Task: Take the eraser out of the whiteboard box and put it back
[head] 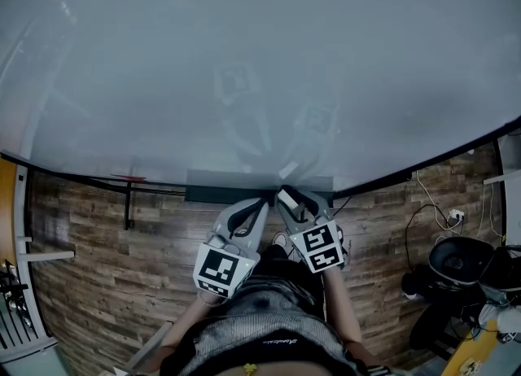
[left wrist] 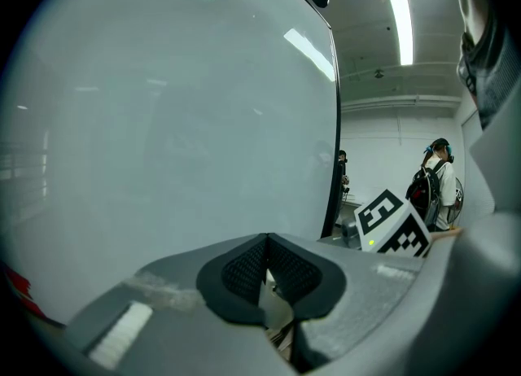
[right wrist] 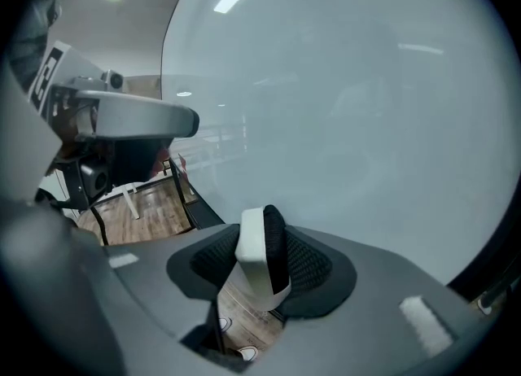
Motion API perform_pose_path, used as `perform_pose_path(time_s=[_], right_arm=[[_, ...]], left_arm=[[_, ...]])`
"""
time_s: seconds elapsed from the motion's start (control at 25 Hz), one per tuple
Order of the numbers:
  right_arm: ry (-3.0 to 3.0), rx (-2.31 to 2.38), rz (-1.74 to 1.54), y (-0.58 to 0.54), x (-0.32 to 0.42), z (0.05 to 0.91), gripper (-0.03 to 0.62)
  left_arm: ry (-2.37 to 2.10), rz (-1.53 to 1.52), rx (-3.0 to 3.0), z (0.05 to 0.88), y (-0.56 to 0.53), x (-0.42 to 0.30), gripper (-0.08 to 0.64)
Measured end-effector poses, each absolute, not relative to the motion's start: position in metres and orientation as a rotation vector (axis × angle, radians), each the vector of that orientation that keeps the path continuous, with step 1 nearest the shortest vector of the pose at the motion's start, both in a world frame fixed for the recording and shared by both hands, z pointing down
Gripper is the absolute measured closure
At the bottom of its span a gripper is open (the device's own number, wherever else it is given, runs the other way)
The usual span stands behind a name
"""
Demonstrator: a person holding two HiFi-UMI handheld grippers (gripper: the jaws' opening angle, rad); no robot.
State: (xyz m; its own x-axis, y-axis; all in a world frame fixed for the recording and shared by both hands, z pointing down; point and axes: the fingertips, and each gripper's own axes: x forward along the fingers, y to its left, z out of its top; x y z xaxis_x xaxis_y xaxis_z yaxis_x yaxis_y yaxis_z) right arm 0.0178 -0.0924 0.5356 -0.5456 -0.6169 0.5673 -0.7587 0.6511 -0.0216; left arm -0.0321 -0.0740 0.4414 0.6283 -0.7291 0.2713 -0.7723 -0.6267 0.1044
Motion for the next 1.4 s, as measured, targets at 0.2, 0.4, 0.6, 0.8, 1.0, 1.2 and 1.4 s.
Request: perform_pose_path(time_s=[0.2, 0.4, 0.6, 0.8, 1.0, 1.2, 1.4], right_arm=[[-2.354, 1.074, 0.358, -0.0937, 0.0168, 0.5349, 0.419], [-2.356, 1.078, 0.358, -0.0925, 0.0165, 0.5346, 0.420], [-2.363, 1.092, 0.355, -0.0926, 0.0159, 0.5346, 0.420], [-2.369, 1.107, 0.348, -0.0922, 0.0158, 0.5343, 0.422], [-2.378, 1.135, 0.346, -0.0914, 0.0174, 0.5328, 0.425], [-2.388, 1.173, 0.341, -0.0923, 0.0179, 0.5327, 0.427], [-2.403, 1.160, 0.333, -0.0886, 0.0194, 0.5300, 0.426]], left_arm=[[-1.225, 0.318, 2.634, 0.4444, -0.0755, -0.0317, 0.560], [-1.205, 0.324, 2.630, 0.4467, -0.0751, -0.0291, 0.560], [-1.196, 0.323, 2.634, 0.4474, -0.0745, -0.0279, 0.560], [-1.194, 0.325, 2.635, 0.4475, -0.0738, -0.0280, 0.560], [-1.196, 0.322, 2.639, 0.4453, -0.0733, -0.0281, 0.560], [-1.193, 0.320, 2.639, 0.4455, -0.0735, -0.0290, 0.560], [-1.195, 0.318, 2.640, 0.4448, -0.0718, -0.0307, 0.560]])
